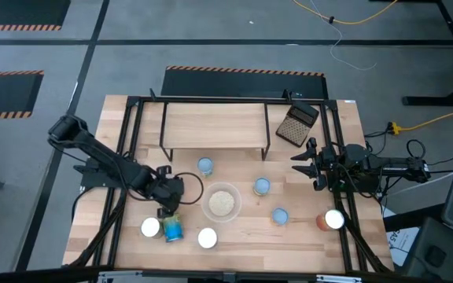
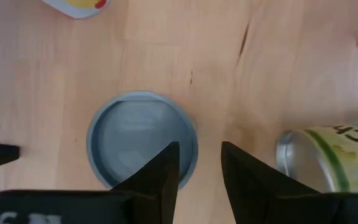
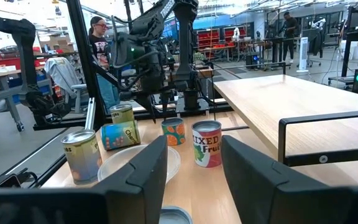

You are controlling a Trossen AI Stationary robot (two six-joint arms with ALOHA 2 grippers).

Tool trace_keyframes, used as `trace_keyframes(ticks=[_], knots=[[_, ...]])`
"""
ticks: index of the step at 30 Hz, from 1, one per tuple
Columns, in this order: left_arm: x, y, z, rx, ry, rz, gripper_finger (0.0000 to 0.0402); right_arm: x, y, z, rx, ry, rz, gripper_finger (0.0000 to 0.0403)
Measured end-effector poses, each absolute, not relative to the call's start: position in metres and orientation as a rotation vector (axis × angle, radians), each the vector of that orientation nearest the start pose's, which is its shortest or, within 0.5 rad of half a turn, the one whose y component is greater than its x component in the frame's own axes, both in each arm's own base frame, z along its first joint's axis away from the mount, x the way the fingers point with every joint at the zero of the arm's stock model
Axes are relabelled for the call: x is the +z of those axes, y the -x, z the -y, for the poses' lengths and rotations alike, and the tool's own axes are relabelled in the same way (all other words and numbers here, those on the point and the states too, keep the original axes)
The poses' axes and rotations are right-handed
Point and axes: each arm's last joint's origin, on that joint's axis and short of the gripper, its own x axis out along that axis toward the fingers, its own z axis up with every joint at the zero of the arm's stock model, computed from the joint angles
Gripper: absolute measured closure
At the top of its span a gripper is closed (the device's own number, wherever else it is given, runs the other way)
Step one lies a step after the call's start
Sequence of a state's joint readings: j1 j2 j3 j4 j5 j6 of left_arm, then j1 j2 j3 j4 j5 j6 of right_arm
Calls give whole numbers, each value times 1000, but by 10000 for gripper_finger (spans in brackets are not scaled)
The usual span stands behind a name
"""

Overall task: Pick and place cans onto a shelf
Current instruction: Put the small canned oranges on the shelf

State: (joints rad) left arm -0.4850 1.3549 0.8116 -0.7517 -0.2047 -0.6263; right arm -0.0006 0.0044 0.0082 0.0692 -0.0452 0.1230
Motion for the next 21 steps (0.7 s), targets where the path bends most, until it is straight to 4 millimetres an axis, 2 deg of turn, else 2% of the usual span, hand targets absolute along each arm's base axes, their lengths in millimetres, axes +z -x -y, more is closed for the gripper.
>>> trace_keyframes(ticks=[6, 15, 21], knots=[[186, -209, 103, 169, 81, -1248, 290, 173, -97, -1, 49, -121, 70, 247], [186, -207, 102, 178, 58, -1265, 290, 172, -97, -1, 49, -121, 68, 247], [186, -207, 102, 182, 55, -1262, 325, 172, -97, -1, 49, -121, 66, 247]])
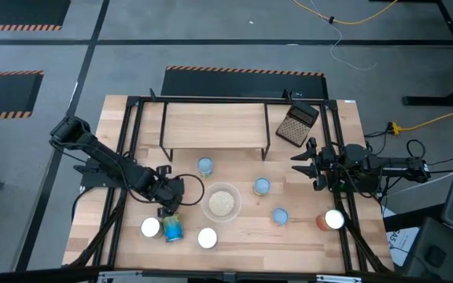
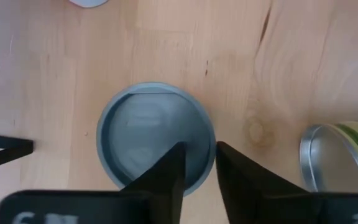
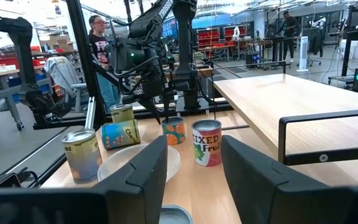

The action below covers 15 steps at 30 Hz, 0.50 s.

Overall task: Pick and place cans onto a shelf
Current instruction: Put the small canned oranges on the shelf

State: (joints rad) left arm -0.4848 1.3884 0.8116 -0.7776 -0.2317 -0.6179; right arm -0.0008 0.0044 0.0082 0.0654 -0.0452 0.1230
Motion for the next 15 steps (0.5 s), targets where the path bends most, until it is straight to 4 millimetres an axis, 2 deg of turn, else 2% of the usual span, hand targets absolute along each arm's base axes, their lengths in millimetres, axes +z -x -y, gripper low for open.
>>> trace_keyframes(ticks=[8, 15], knots=[[186, -207, 102, 185, 52, -1259, 393, 172, -97, -1, 49, -121, 66, 247], [186, -208, 101, 206, 34, -1242, 390, 172, -97, -1, 49, -121, 66, 247]])
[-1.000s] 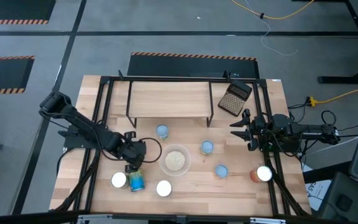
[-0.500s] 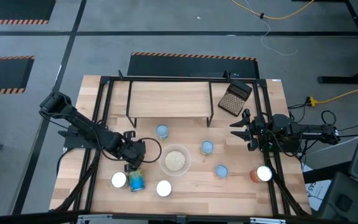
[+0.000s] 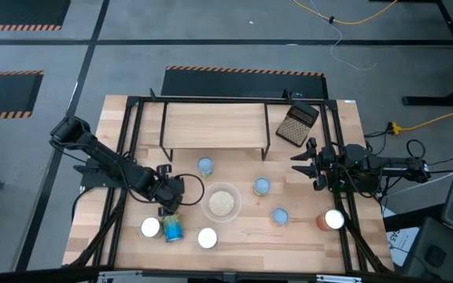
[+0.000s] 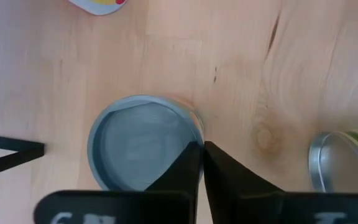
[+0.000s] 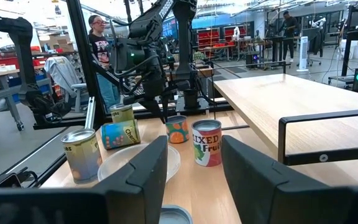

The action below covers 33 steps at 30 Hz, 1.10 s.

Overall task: Pick and place cans onto a shelf
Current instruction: Put the small canned oranges on the shelf

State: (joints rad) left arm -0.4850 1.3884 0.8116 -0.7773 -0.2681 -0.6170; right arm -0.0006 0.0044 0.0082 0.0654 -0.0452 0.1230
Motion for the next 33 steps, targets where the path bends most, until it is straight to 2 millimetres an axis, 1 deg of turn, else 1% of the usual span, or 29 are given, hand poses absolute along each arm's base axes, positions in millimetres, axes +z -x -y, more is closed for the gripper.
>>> trace_keyframes(ticks=[7, 11, 14, 17, 20, 23, 27, 33], knots=[[188, -210, 102, 194, 49, -1230, 397, 172, -97, -1, 49, -121, 66, 247], [201, -217, 106, 167, 79, -1200, 399, 172, -97, -1, 49, -121, 66, 247], [218, -224, 110, 118, 70, -1164, 399, 172, -97, -1, 49, -121, 66, 247], [241, -234, 115, 46, 54, -1105, 399, 172, -97, -1, 49, -121, 67, 247], [265, -242, 115, 18, 46, -1044, 399, 172, -97, -1, 49, -121, 66, 247], [288, -249, 110, 34, 27, -993, 399, 172, -97, -1, 49, -121, 67, 247], [316, -253, 99, 51, 2, -967, 399, 172, -97, -1, 48, -121, 66, 247], [346, -252, 74, 135, -21, -994, 400, 172, -97, -1, 49, -121, 64, 247]])
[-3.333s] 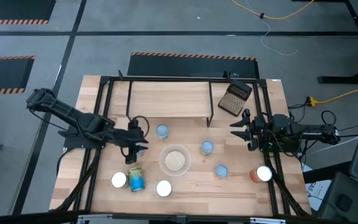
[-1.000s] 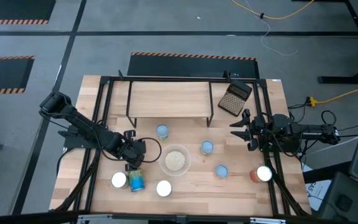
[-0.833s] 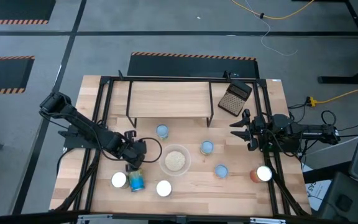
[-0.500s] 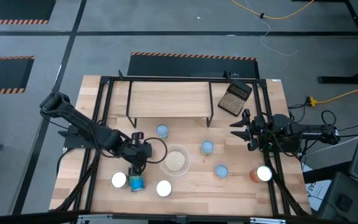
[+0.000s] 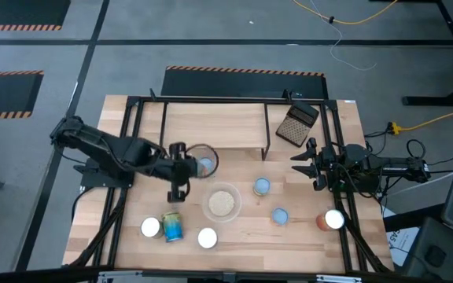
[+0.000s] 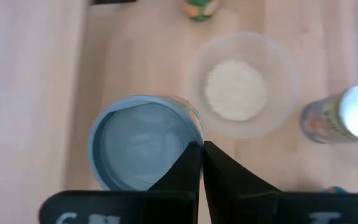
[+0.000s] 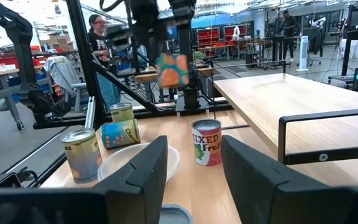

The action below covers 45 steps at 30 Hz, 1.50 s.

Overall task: Pick and place cans onto a shelf
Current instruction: Put the small canned oranges on the shelf

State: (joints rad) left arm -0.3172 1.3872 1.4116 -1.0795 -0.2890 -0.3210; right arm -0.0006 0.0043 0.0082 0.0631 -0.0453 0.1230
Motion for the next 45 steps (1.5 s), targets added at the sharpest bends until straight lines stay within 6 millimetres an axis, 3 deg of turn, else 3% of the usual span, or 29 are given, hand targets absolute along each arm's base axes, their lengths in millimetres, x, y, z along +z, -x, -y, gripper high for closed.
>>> trace_keyframes(ticks=[4, 10, 21, 32, 45], knots=[[355, -248, 55, 218, -18, -1045, 400, 172, -97, -1, 49, -121, 63, 247], [352, -243, 24, 328, -4, -1150, 400, 172, -97, -1, 49, -121, 63, 247], [351, -242, -19, 356, 6, -1210, 400, 172, -97, -1, 48, -121, 62, 247], [351, -239, -43, 407, 90, -1216, 399, 172, -97, -1, 48, -121, 61, 247], [332, -237, -57, 418, 158, -1262, 397, 172, -97, -1, 48, -122, 60, 247]])
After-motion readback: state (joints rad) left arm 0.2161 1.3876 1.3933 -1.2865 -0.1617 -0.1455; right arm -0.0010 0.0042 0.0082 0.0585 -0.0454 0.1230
